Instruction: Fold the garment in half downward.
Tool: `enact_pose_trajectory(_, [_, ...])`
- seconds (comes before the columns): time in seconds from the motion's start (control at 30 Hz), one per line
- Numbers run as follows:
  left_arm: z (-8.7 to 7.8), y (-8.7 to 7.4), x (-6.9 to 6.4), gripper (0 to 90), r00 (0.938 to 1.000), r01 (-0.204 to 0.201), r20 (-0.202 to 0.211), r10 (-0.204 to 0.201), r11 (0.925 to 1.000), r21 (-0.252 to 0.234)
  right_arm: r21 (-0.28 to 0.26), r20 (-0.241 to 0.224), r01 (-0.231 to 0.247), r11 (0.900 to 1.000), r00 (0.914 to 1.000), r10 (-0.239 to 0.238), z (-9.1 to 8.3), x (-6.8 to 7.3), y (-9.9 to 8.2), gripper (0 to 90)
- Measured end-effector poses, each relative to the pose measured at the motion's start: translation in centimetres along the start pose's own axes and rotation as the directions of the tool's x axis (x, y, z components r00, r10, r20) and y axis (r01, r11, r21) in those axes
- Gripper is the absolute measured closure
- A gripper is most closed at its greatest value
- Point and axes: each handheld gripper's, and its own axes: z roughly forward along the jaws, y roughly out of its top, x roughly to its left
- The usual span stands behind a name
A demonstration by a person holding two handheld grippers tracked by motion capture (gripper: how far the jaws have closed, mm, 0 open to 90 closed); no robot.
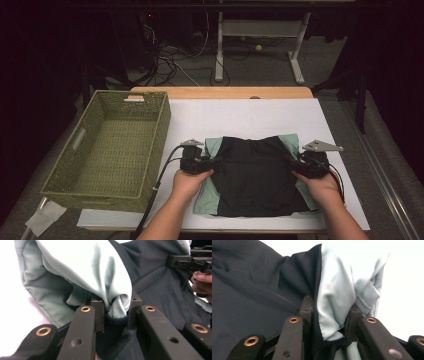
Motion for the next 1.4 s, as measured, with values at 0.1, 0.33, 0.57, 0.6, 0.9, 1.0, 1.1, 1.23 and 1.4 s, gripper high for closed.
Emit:
enact_pose_trajectory(0.1, [0.2,-0.1,0.3,69.2,0.9998,0.01,0.019,-0.01,0.9998,0.017,0.018,-0.067,-0.057,0.9982,0.9961,0.058,0.8,-0.7,-0.2,59.7])
enact_pose_trajectory(0.33, [-0.3,-0.2,-0.4,41.5,0.9993,-0.034,-0.013,0.035,0.9978,0.057,0.072,-0.105,-0.053,0.9959,0.9926,0.061,1.3,-0.4,-0.4,34.5])
enact_pose_trajectory(0.57, [-1.8,-1.0,-2.4,18.6,0.9808,-0.132,-0.134,0.142,0.988,0.081,0.025,-0.036,-0.019,0.9995,0.9992,0.02,-0.7,0.1,-0.6,13.9])
enact_pose_trajectory(0.6, [-2.1,-1.3,-2.5,18.6,0.9811,-0.132,-0.133,0.141,0.9886,0.072,0.015,-0.025,-0.019,0.9997,0.9995,0.02,-1.1,0.1,-0.6,11.7])
enact_pose_trajectory(0.9, [-3.9,-4.2,-4.3,18.8,0.9695,-0.18,-0.154,0.191,0.9804,0.08,-0.061,0.024,0.014,0.998,0.9996,-0.013,-5.1,1.7,-2.3,13.9])
enact_pose_trajectory(1.0, [-4.5,-5.4,-5.7,26.6,0.9557,-0.26,-0.124,0.267,0.9629,0.072,-0.076,0.039,0.033,0.9966,0.9988,-0.03,-6.1,2.8,-3.4,17.4])
enact_pose_trajectory(1.1, [-4.2,-5.8,-7.2,33.4,0.9428,-0.322,-0.062,0.328,0.9426,0.09,-0.082,0.039,0.019,0.9964,0.9991,-0.016,-6.8,3.6,-4.8,28.5])
enact_pose_trajectory(1.23, [-2.8,-6.1,-8.5,41.1,0.9197,-0.384,-0.034,0.391,0.9138,0.134,-0.033,0.012,0.031,0.999,0.9995,-0.031,-7.2,4.7,-6.4,39.9])
enact_pose_trajectory(1.4, [-1.7,-6.7,-8.5,66.3,0.8972,-0.419,-0.05,0.439,0.8816,0.217,0.039,-0.013,0.041,0.9984,0.9991,-0.04,-6.3,5.3,-7.2,51.4])
